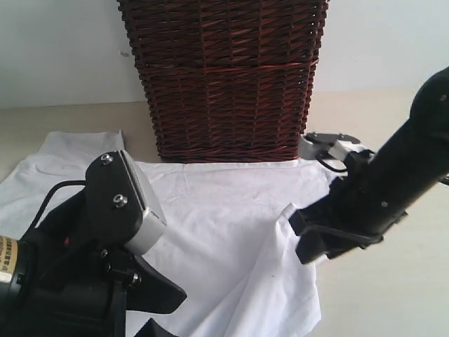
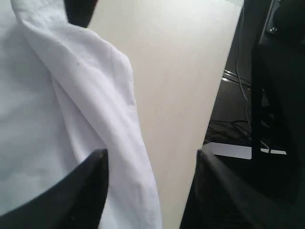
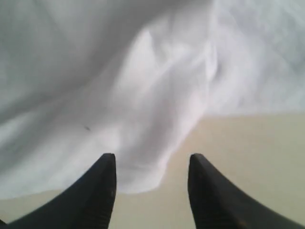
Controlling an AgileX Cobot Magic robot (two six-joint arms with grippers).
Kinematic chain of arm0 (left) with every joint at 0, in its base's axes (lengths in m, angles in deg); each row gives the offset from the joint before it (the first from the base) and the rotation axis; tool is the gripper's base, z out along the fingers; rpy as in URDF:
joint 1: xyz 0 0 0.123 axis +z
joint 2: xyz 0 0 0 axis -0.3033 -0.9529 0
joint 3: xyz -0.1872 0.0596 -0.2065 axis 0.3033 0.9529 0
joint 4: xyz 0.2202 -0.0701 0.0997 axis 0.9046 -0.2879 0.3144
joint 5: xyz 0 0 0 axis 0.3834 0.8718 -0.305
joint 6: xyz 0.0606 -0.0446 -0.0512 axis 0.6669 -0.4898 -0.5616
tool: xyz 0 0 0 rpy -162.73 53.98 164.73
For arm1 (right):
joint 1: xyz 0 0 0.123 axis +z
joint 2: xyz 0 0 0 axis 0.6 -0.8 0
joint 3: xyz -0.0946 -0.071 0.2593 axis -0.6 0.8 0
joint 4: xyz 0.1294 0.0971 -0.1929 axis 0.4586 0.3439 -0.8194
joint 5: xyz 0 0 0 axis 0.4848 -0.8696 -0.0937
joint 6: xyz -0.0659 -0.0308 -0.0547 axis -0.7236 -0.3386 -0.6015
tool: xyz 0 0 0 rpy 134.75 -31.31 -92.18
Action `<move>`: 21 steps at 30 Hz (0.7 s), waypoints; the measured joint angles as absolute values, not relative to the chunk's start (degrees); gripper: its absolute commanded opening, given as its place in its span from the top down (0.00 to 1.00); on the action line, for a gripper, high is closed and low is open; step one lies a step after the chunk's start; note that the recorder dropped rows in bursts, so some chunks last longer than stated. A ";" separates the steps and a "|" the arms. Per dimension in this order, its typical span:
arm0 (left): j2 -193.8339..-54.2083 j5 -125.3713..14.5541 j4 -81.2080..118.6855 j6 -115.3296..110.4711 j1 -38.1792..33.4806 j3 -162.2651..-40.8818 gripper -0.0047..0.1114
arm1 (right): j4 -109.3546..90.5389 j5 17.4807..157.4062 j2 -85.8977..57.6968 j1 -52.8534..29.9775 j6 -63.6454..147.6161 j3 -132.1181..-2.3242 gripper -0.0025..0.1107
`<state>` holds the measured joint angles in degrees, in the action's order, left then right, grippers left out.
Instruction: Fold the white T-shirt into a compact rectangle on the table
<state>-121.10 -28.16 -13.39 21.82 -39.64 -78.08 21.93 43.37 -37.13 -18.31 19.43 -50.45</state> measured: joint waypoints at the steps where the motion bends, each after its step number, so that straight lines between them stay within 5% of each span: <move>1: -121.10 -28.25 -13.39 21.71 -39.64 -77.97 0.50 | 20.41 43.37 -36.79 -18.31 21.35 -48.92 0.56; 13: -121.10 -29.09 -13.24 21.72 -39.64 -77.74 0.50 | 50.33 52.05 -39.85 -18.31 -5.56 -38.09 0.56; 21: -121.10 -29.09 -13.24 21.59 -39.64 -77.74 0.50 | 47.49 55.57 -42.89 -18.31 -3.18 -38.09 0.57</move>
